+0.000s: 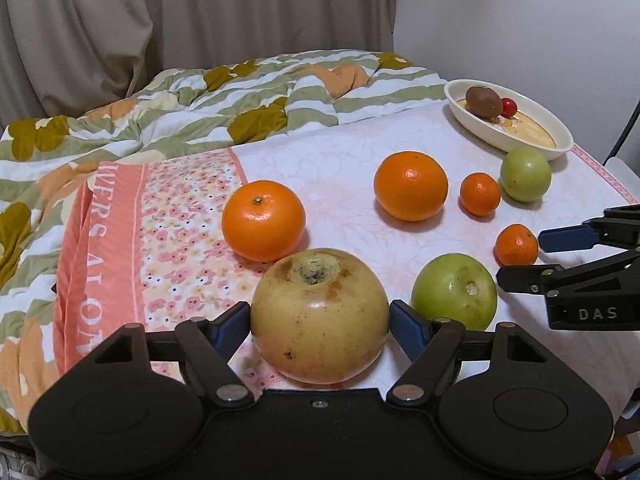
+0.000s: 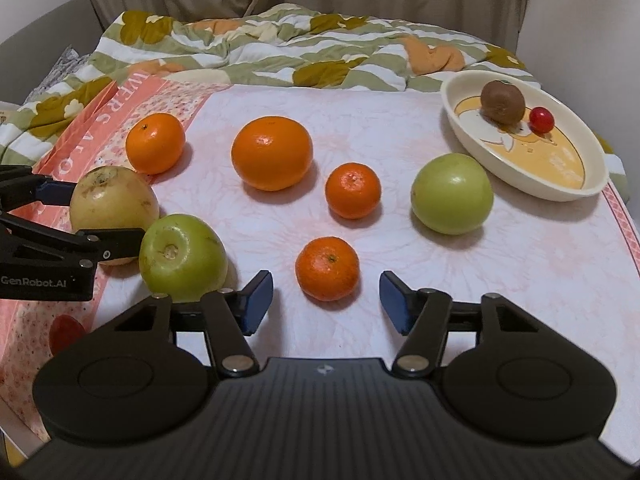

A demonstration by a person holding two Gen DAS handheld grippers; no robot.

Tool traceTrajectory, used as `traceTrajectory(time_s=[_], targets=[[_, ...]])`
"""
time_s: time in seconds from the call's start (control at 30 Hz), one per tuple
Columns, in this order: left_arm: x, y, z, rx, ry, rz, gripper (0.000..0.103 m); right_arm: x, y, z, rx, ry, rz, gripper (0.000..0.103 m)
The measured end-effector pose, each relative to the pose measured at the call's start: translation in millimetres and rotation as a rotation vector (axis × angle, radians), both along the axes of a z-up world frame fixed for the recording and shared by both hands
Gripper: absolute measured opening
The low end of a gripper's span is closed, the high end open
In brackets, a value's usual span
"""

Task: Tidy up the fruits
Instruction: 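Grasp the yellow pear with the left tool while the right tool grasps a mandarin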

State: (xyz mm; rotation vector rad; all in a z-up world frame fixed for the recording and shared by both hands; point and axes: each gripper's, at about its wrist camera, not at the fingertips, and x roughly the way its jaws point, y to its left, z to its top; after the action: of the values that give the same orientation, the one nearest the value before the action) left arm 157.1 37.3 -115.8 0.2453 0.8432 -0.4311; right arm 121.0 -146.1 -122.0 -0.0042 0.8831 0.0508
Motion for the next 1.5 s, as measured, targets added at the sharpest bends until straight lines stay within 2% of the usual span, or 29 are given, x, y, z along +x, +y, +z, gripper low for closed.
traceTrajectory(time_s=[0.23,0.37,0.47,0.73,0.87,1.0,1.27,1.5], targets=[[-2,5,1,0.003,0.005,0.026,0.079,8,5,-2,-0.009,0.006,0.026,0.065],[-3,10,2,-0.002,0.009,0.052,0.079,11,5,-3,-0.027,0.007,0.021,0.054],[-5,13,2,-0.007,0.012,0.068,0.078,12,5,-3,-0.034,0.005,0.022,0.051],[-14,20,12,-0.036,0.002,0.111,0.078,8,1,7,-0.029,-0.016,0.022,0.051],[-24,18,23,-0.022,-0.040,0.112,0.078,3,-2,16,-0.023,-0.030,0.017,0.051],[-34,16,37,-0.043,-0.071,0.115,0.078,-4,-5,28,-0.024,-0.051,0.011,0.051],[-59,3,73,-0.080,-0.103,0.104,0.078,-32,-25,66,-0.023,-0.086,-0.020,0.051],[-83,-23,105,-0.107,-0.145,0.131,0.078,-60,-62,98,-0.009,-0.126,-0.041,0.051]])
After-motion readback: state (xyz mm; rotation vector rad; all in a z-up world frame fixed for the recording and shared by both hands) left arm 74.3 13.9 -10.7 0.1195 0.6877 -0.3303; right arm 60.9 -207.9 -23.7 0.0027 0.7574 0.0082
